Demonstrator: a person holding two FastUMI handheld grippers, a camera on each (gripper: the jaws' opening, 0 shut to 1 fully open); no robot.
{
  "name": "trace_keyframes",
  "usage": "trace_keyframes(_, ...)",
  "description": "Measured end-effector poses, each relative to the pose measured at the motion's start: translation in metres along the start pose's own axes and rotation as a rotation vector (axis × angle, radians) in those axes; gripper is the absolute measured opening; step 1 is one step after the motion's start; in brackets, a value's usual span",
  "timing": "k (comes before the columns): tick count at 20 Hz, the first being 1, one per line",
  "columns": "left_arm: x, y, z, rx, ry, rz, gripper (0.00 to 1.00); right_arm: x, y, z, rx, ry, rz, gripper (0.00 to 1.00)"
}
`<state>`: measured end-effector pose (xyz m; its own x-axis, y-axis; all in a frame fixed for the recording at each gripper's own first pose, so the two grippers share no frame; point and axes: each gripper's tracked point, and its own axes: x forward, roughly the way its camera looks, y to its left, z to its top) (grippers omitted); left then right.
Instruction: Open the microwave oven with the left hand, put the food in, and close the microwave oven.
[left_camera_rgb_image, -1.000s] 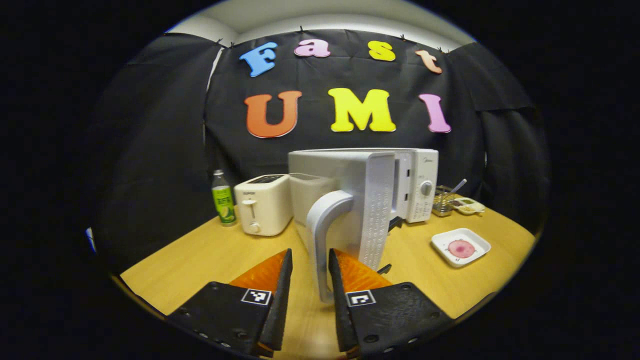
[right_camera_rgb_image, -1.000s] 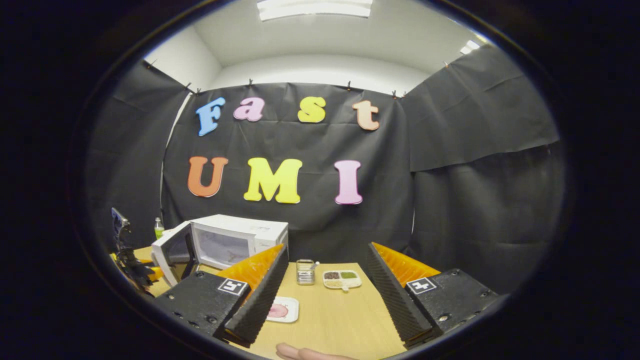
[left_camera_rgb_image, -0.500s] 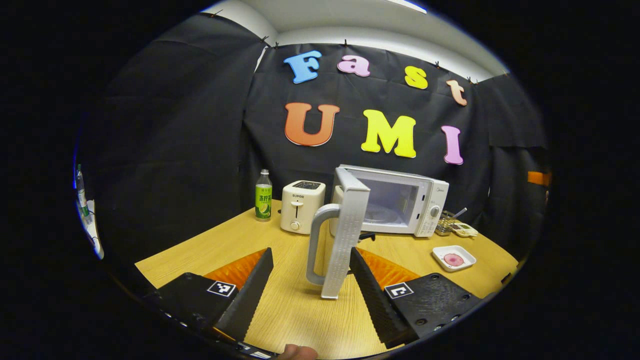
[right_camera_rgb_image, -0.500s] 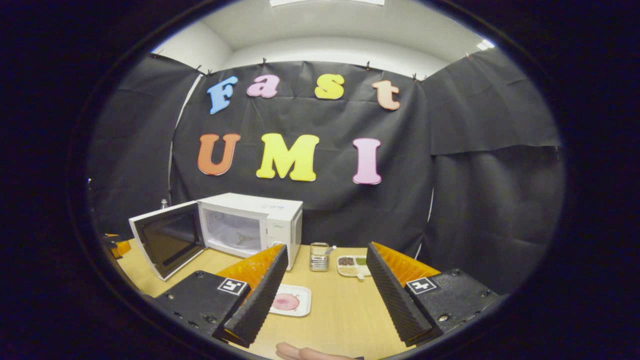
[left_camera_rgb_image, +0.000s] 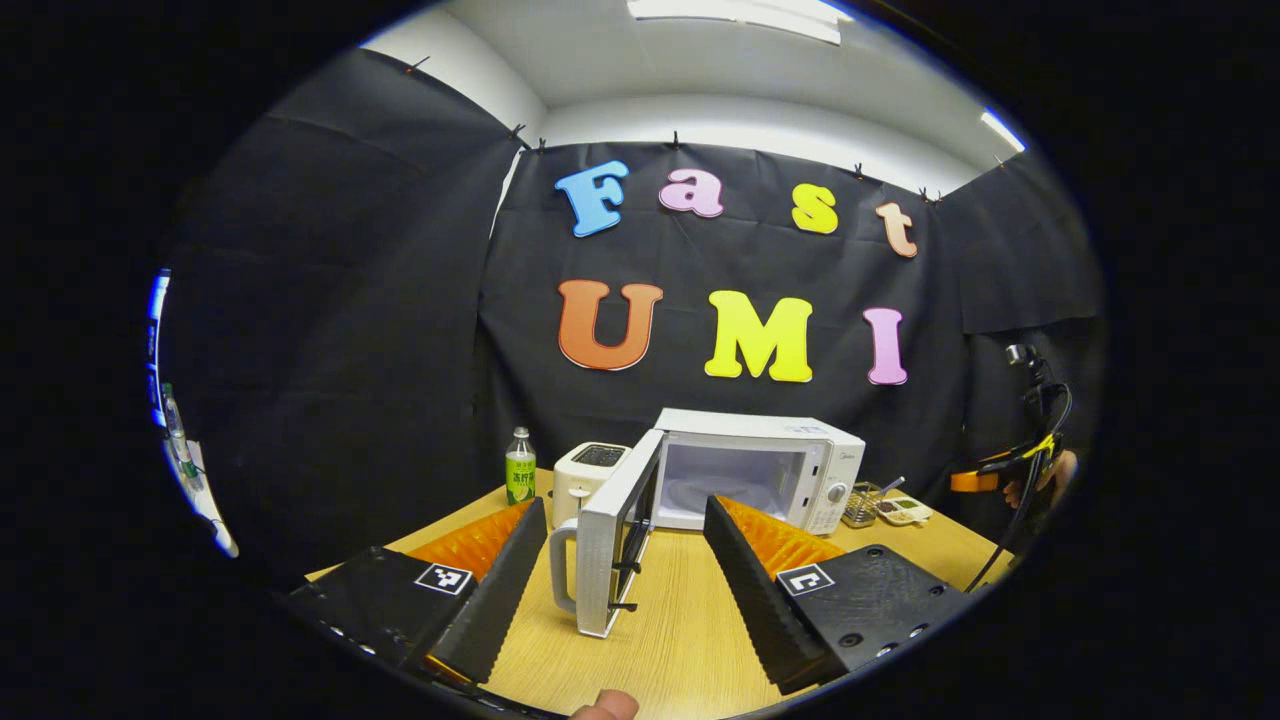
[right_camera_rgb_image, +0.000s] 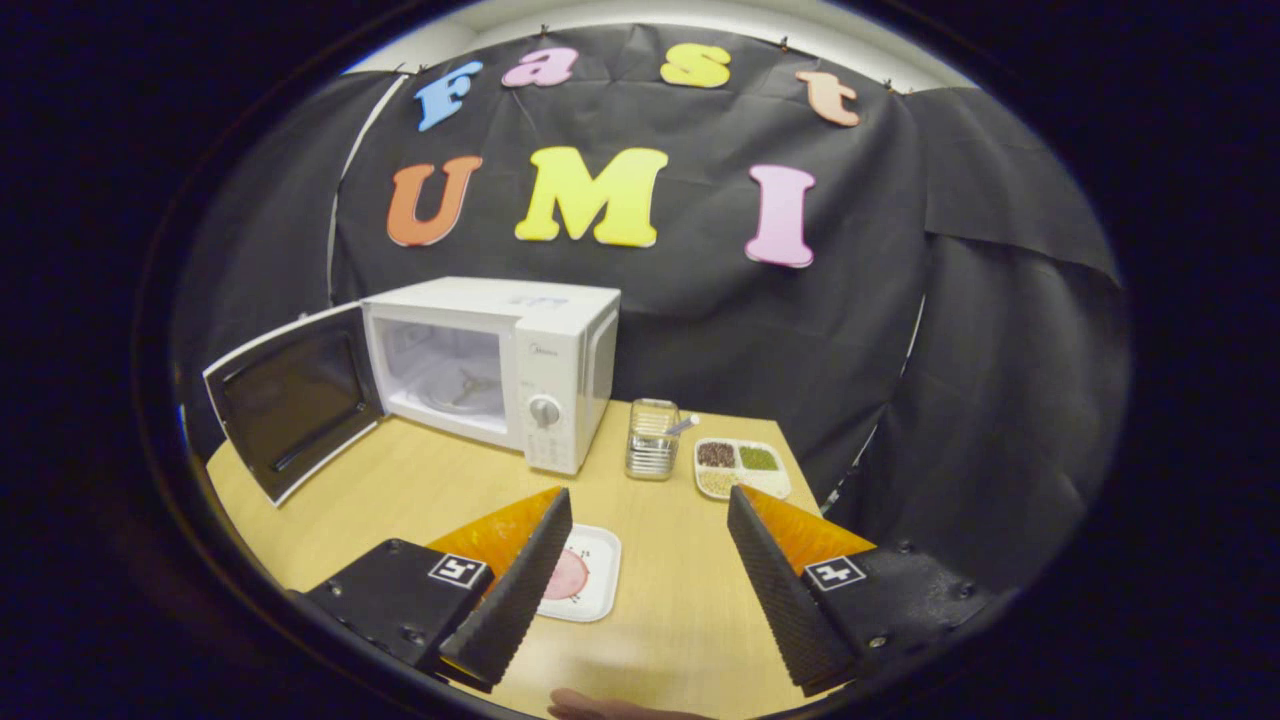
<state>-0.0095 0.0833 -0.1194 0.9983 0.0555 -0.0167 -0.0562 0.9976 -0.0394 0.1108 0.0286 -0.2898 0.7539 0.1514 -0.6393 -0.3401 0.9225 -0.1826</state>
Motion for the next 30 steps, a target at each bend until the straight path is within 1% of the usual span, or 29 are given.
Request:
trace_keyframes(2, 0.003, -0.004, 0.002, 0.016, 0.012, 0.027, 0.95, 0.03, 0.01, -0.019, -0.017, 0.124, 0.06, 1.0)
trace_keyframes(4, 0.007, -0.002, 0.006, 0.05, 0.018, 0.078, 0.94, 0.052, 0.017, -0.038, -0.025, 0.241, 0.104, 0.99)
trace_keyframes(5, 0.008, -0.002, 0.008, 0.07, 0.019, 0.097, 0.94, 0.061, 0.02, -0.046, -0.031, 0.286, 0.126, 0.92)
trace_keyframes(6, 0.008, -0.006, 0.011, 0.085, 0.019, 0.104, 0.94, 0.071, 0.021, -0.054, -0.034, 0.328, 0.133, 0.96)
trace_keyframes(7, 0.009, -0.012, 0.014, 0.095, 0.01, 0.108, 0.94, 0.08, 0.021, -0.061, -0.032, 0.364, 0.135, 0.89)
trace_keyframes(8, 0.01, -0.019, 0.016, 0.108, 0.002, 0.111, 0.94, 0.087, 0.025, -0.068, -0.031, 0.405, 0.15, 0.95)
trace_keyframes(11, 0.01, -0.03, 0.026, 0.141, -0.015, 0.112, 0.94, 0.101, 0.03, -0.102, -0.015, 0.556, 0.196, 0.88)
trace_keyframes(12, 0.009, -0.035, 0.029, 0.146, -0.023, 0.108, 0.94, 0.104, 0.034, -0.111, 0.003, 0.598, 0.222, 0.81)
trace_keyframes(13, 0.009, -0.04, 0.032, 0.149, -0.032, 0.101, 0.94, 0.106, 0.035, -0.119, 0.024, 0.639, 0.242, 0.77)
trace_keyframes(14, 0.01, -0.045, 0.036, 0.152, -0.043, 0.095, 0.94, 0.108, 0.038, -0.125, 0.047, 0.672, 0.266, 0.76)
trace_keyframes(15, 0.013, -0.048, 0.037, 0.152, -0.047, 0.088, 0.94, 0.108, 0.041, -0.131, 0.065, 0.7, 0.292, 0.69)
trace_keyframes(16, 0.014, -0.05, 0.037, 0.148, -0.05, 0.088, 0.94, 0.107, 0.043, -0.138, 0.076, 0.732, 0.312, 0.59)
trace_keyframes(17, 0.016, -0.053, 0.039, 0.144, -0.051, 0.085, 0.94, 0.11, 0.039, -0.143, 0.075, 0.746, 0.311, 0.36)
trace_keyframes(18, 0.017, -0.056, 0.037, 0.141, -0.05, 0.079, 0.94, 0.11, 0.041, -0.15, 0.087, 0.778, 0.322, 0.46)
trace_keyframes(19, 0.017, -0.06, 0.036, 0.141, -0.049, 0.075, 0.94, 0.108, 0.041, -0.151, 0.104, 0.81, 0.336, 0.29)
trace_keyframes(20, 0.019, -0.063, 0.035, 0.14, -0.045, 0.069, 0.94, 0.111, 0.04, -0.151, 0.104, 0.808, 0.352, 0.35)
trace_keyframes(21, 0.018, -0.066, 0.035, 0.141, -0.043, 0.065, 0.94, 0.115, 0.041, -0.157, 0.126, 0.831, 0.369, 0.19)
trace_keyframes(22, 0.019, -0.068, 0.035, 0.142, -0.041, 0.064, 0.94, 0.115, 0.041, -0.154, 0.165, 0.838, 0.382, 0.13)
trace_keyframes(23, 0.019, -0.07, 0.035, 0.144, -0.043, 0.064, 0.94, 0.116, 0.042, -0.154, 0.168, 0.856, 0.405, 0.06)
trace_keyframes(24, 0.019, -0.071, 0.035, 0.147, -0.045, 0.065, 0.94, 0.117, 0.042, -0.154, 0.176, 0.87, 0.418, 0.04)
trace_keyframes(25, 0.019, -0.072, 0.035, 0.148, -0.046, 0.065, 0.84, 0.113, 0.043, -0.152, 0.189, 0.875, 0.426, 0.04)
trace_keyframes(26, 0.018, -0.073, 0.035, 0.149, -0.046, 0.062, 0.94, 0.111, 0.044, -0.152, 0.207, 0.884, 0.432, 0.04)
trace_keyframes(27, 0.017, -0.074, 0.036, 0.15, -0.045, 0.059, 0.94, 0.109, 0.045, -0.153, 0.229, 0.888, 0.439, 0.04)
trace_keyframes(30, 0.011, -0.071, 0.036, 0.152, -0.05, 0.057, 0.94, 0.092, 0.054, -0.15, 0.328, 0.878, 0.5, 0.04)
